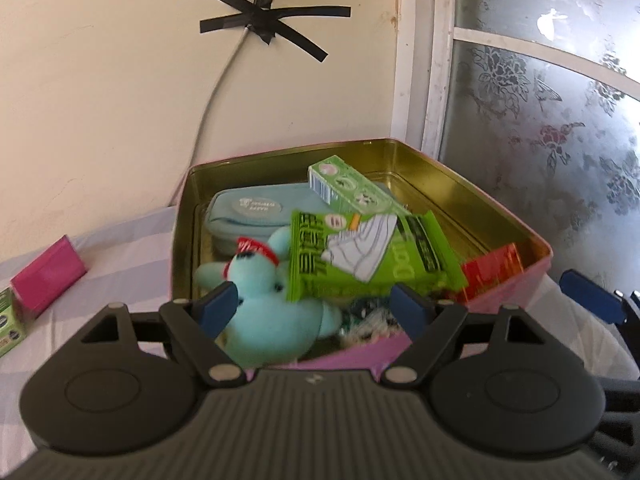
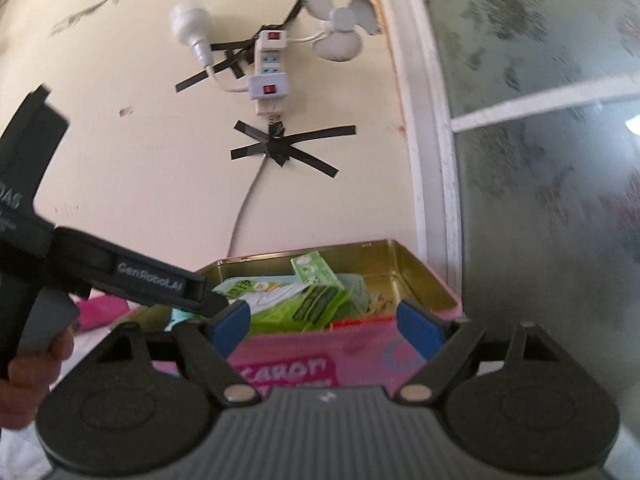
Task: Organize objects
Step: 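Carry the red box with the left gripper and drop it into the tin, then move both grippers from the tin toward the green medicine box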
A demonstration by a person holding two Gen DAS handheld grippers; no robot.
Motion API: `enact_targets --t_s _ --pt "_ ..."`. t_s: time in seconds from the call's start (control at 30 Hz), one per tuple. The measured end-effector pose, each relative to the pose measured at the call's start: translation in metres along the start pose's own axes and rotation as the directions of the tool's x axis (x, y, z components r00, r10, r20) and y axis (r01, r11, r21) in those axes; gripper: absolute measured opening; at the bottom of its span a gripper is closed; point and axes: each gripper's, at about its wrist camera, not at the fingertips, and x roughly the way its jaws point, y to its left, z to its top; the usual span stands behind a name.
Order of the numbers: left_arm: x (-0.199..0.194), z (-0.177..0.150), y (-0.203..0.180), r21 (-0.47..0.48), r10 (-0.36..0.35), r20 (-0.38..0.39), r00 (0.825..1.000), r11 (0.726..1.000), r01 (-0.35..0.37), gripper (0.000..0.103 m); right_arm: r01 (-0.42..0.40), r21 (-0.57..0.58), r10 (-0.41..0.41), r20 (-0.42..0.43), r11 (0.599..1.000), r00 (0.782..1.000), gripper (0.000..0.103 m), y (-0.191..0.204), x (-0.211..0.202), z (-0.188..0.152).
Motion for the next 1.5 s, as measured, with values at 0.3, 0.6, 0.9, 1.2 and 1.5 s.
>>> enact_targets --t_s 0.3,0.6,0.9,1.2,1.5 --pt "-0.037 -0.032 -0.001 0.011 0.017 0.013 1.0 1.0 -0.017 0.085 -0.011 0.036 0.013 -0.055 0.999 0.998 0.083 0.015 -0.025 -0.009" --pt "-0.063 -0.059 0.029 -0.034 0.068 0.012 0.998 0.997 -0.068 0.086 -0.071 -0.004 0.07 -0.106 0.997 0.992 0.083 0.055 -0.035 -0.013" --pt "-0.082 -0.088 0.088 -0.081 0.166 -0.003 0.986 0.983 -0.165 0.089 -0.169 -0.039 0.159 -0.192 0.985 0.969 0.083 0.107 -0.028 -0.021" --pt "-0.091 -0.128 0.165 -0.163 0.281 -0.078 0.957 0.943 -0.29 0.089 -0.289 -0.057 0.254 -0.333 0.956 0.908 0.084 0.17 -0.006 -0.04" --pt "-0.101 -0.155 0.24 -0.23 0.374 -0.113 0.92 0.891 -0.391 0.09 -0.398 -0.101 0.317 -0.443 0.912 0.839 0.083 0.24 0.03 -0.05"
